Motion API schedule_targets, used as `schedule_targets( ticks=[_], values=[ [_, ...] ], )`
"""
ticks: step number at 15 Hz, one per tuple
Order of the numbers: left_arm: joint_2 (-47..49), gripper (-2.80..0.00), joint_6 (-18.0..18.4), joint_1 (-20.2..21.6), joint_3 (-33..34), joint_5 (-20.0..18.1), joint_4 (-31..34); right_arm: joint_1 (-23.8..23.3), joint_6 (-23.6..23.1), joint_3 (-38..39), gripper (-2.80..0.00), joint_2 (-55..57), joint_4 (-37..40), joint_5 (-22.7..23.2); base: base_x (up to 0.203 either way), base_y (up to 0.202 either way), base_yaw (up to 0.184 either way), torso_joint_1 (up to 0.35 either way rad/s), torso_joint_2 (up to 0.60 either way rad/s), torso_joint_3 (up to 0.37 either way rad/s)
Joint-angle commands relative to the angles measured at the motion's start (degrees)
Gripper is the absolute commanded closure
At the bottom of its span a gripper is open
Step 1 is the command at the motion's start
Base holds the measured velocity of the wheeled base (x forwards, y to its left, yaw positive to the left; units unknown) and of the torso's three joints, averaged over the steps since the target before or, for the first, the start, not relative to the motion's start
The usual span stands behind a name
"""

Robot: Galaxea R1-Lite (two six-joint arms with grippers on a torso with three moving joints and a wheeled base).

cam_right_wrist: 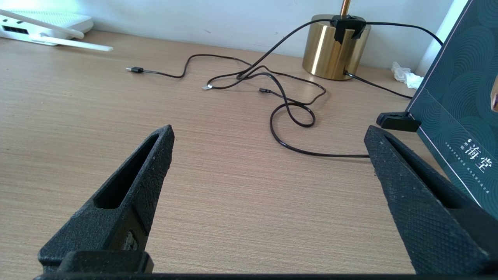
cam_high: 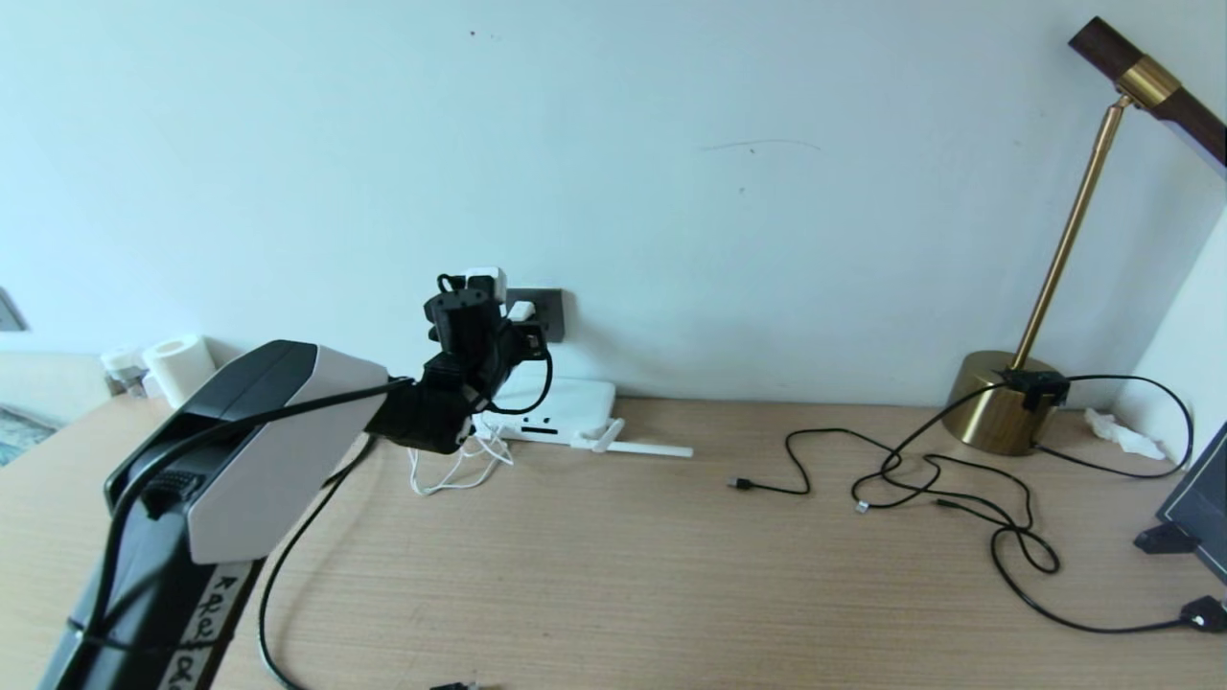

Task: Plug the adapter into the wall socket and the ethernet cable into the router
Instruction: Pick up plug

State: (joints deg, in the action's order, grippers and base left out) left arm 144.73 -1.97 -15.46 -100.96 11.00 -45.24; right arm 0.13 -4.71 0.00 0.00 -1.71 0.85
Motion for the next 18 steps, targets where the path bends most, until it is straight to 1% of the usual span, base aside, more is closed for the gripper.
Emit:
schedule_targets(
  ticks=[1, 7, 10, 18],
  values=[
    [-0.8, 0.00, 0.0, 0.0, 0.0, 0.1, -0.1, 0.0, 0.0, 0.6, -2.80, 0.1, -0.1, 0.0, 0.000, 0.000, 0.000, 0.000, 0.00, 0.000],
    [0.3, 0.00, 0.0, 0.0, -1.2, 0.0, 0.9, 0.0, 0.0, 0.6, -2.80, 0.0, -0.1, 0.0, 0.000, 0.000, 0.000, 0.000, 0.00, 0.000],
    [1.8, 0.00, -0.2, -0.2, -3.3, 0.1, 1.6, 0.0, 0.0, 0.6, -2.80, 0.1, -0.1, 0.0, 0.000, 0.000, 0.000, 0.000, 0.00, 0.000],
    [1.3, 0.00, -0.4, -0.5, -2.8, 0.3, 1.0, 0.0, 0.0, 0.6, -2.80, 0.1, -0.1, 0.0, 0.000, 0.000, 0.000, 0.000, 0.00, 0.000]
  ],
)
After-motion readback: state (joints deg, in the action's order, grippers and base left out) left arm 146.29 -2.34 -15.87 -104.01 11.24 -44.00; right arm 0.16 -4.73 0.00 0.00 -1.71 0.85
